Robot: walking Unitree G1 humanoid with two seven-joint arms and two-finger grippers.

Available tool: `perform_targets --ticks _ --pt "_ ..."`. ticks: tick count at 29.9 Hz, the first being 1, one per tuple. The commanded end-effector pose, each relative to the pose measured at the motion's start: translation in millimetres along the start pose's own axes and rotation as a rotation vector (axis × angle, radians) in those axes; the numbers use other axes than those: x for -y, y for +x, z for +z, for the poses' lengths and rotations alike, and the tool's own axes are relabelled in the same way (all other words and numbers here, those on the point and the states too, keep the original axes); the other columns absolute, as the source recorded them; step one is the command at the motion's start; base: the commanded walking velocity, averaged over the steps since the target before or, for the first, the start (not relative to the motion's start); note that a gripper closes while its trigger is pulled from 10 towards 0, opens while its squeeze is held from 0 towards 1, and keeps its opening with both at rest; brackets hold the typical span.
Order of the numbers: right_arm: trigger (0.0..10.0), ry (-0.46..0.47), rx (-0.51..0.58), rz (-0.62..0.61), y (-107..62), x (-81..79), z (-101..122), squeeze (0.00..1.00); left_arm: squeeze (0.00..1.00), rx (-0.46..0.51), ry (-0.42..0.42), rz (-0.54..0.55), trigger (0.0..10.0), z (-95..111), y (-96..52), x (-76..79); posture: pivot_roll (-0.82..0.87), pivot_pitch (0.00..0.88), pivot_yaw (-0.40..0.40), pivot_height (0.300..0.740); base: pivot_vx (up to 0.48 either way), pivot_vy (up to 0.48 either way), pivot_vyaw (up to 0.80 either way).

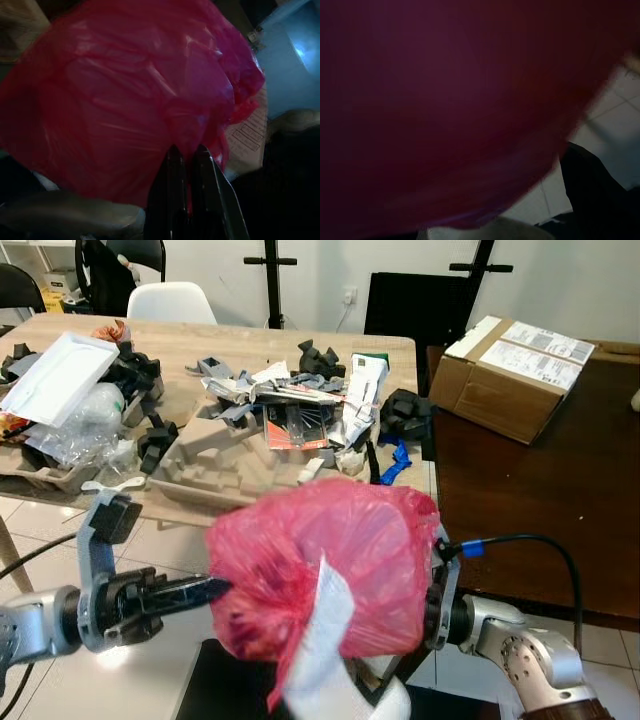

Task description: Picking trash to rubbish bin

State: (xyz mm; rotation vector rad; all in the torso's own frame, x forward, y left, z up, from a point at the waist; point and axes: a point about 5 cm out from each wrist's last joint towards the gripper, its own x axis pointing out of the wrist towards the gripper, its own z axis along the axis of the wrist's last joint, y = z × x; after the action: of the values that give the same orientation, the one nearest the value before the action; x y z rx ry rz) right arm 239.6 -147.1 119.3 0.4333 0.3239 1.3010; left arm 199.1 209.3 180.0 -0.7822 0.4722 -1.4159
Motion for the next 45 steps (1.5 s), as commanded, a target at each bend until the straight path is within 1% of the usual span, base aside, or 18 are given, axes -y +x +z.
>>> perform_targets --ticks 1,8,10,15,16,17,18,19,20,22,23,25,33,37,39,41,42,45 --pt "10.0 0.018 -0.028 -0.003 -1.7 -1.4 -7 0.0 0.0 -0.022 -0.046 -0.05 0.0 -11 7.7 6.4 0.0 0.145 0.068 0.74 0.0 0.0 0.0" --pt "10.0 0.03 -0.041 -0.012 -6.8 -3.3 -11 0.0 0.0 -0.031 -0.078 -0.065 0.0 -21 7.8 16.7 0.0 0.145 0.071 0.74 0.0 0.0 0.0" --pt "10.0 0.037 -0.072 -0.025 -13.2 -3.2 -17 0.0 0.0 -0.074 -0.11 -0.054 0.0 -34 4.9 26.3 0.0 0.144 0.074 0.74 0.0 0.0 0.0" --pt "10.0 0.044 -0.097 -0.035 -16.3 -2.8 -22 0.0 0.0 -0.097 -0.134 0.006 0.0 -43 -3.3 24.8 0.0 0.142 0.073 0.74 0.0 0.0 0.0" --pt "10.0 0.045 -0.132 -0.074 -19.8 0.8 -31 0.0 0.0 -0.086 -0.16 0.128 0.0 -52 -17.9 14.9 0.0 0.14 0.074 0.74 0.0 0.0 0.0" --pt "10.0 0.045 -0.132 -0.074 -19.8 0.8 -31 0.0 0.0 -0.086 -0.16 0.128 0.0 -52 -17.9 14.9 0.0 0.14 0.074 0.74 0.0 0.0 0.0" --pt "10.0 0.032 -0.157 -0.163 -23.4 10.9 -39 0.0 0.0 -0.029 -0.144 0.305 0.0 -58 -36.1 -3.7 0.0 0.139 0.072 0.74 0.0 0.0 0.0" --pt "10.0 0.019 -0.17 -0.216 -24.9 17.2 -44 0.0 0.0 0.001 -0.086 0.447 0.0 -60 -45.8 -18.5 0.0 0.139 0.073 0.74 0.0 0.0 0.0" --pt "10.0 0.019 -0.17 -0.216 -24.9 17.2 -44 0.0 0.0 0.001 -0.086 0.447 0.0 -60 -45.8 -18.5 0.0 0.139 0.073 0.74 0.0 0.0 0.0" --pt "10.0 0.01 -0.191 -0.317 -27.5 28.3 -51 0.0 0.0 0.057 0.017 0.691 0.0 -61 -61.7 -42.3 0.0 0.138 0.073 0.74 0.0 0.0 0.0" --pt "10.0 0.01 -0.191 -0.317 -27.5 28.3 -51 0.0 0.0 0.057 0.017 0.691 0.0 -61 -61.7 -42.3 0.0 0.138 0.073 0.74 0.0 0.0 0.0" --pt "10.0 0.025 -0.205 -0.448 -31.3 41.2 -62 0.0 0.0 0.187 0.062 0.998 0.0 -68 -80.6 -69.1 0.0 0.135 0.076 0.74 0.0 0.0 0.0" --pt "10.0 0.057 -0.218 -0.521 -33.4 45.2 -77 0.0 0.0 0.251 0.033 1.134 0.0 -92 -72.9 -86.5 -0.01 0.134 0.077 0.74 0.0 0.0 0.0" --pt "10.0 0.034 -0.307 -0.637 -35.2 54.8 -100 0.0 0.0 0.042 0.046 1.271 0.0 -130 -67.5 -110.2 -0.01 0.13 0.074 0.74 0.0 0.0 0.0" --pt "10.0 0.025 -0.322 -0.662 -35.3 56.5 -104 0.0 0.0 -0.002 0.068 1.295 0.0 -135 -67.0 -113.9 -0.01 0.13 0.074 0.74 0.0 0.0 0.0" --pt "10.0 0.0 -0.394 -0.794 -36.7 61.8 -128 0.0 0.0 -0.034 0.117 1.413 0.0 -148 -63.4 -129.4 -0.02 0.122 0.069 0.74 0.0 0.0 0.0" --pt "10.0 0.0 -0.394 -0.794 -36.7 61.8 -128 0.0 0.0 -0.034 0.117 1.413 0.0 -148 -63.4 -129.4 -0.02 0.122 0.069 0.74 0.0 0.0 0.0" --pt "10.0 0.039 -0.402 -1.006 -41.7 66.4 -149 0.0 0.0 -0.039 0.166 1.513 0.0 -157 -57.3 -142.3 -0.02 0.118 0.064 0.74 0.0 0.0 0.0"
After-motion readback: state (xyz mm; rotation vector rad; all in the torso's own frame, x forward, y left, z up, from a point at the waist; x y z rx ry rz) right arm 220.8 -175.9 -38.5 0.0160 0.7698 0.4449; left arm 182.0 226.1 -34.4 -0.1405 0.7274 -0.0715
